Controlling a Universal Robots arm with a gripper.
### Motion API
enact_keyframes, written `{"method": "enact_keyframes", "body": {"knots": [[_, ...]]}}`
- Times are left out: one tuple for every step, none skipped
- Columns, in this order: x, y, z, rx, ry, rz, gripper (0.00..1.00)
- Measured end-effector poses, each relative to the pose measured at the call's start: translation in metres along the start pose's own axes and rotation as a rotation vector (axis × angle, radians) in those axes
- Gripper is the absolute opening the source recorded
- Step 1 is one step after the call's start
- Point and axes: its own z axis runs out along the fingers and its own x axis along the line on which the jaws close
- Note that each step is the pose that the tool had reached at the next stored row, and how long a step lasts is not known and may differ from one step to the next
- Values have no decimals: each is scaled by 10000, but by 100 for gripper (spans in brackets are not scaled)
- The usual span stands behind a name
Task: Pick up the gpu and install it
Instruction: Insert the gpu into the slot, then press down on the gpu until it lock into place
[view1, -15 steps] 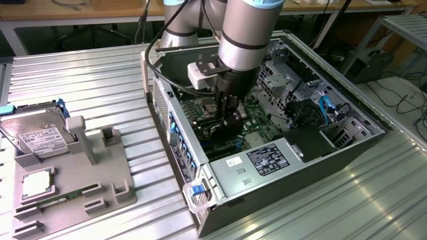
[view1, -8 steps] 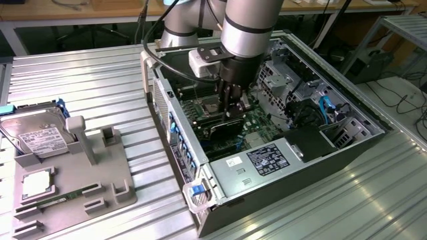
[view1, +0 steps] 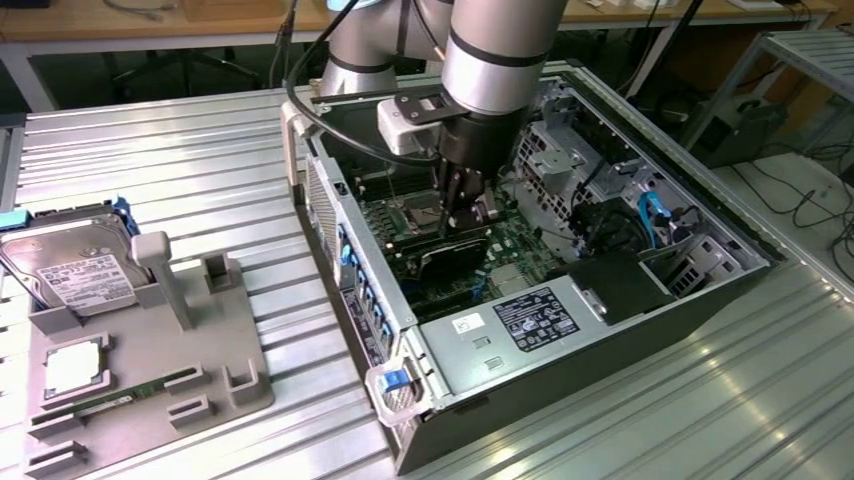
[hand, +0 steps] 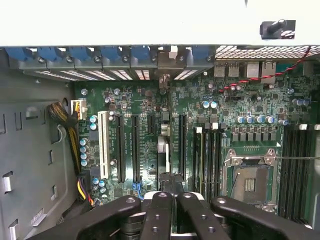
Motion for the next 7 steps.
{"method": "enact_keyframes", "body": {"knots": [[0, 0, 0, 0, 0, 0, 11], [0, 0, 0, 0, -1, 0, 11], [0, 0, 0, 0, 0, 0, 11], [0, 0, 0, 0, 0, 1, 11], [0, 0, 0, 0, -1, 0, 11], [0, 0, 0, 0, -1, 0, 11], [0, 0, 0, 0, 0, 0, 11]]}}
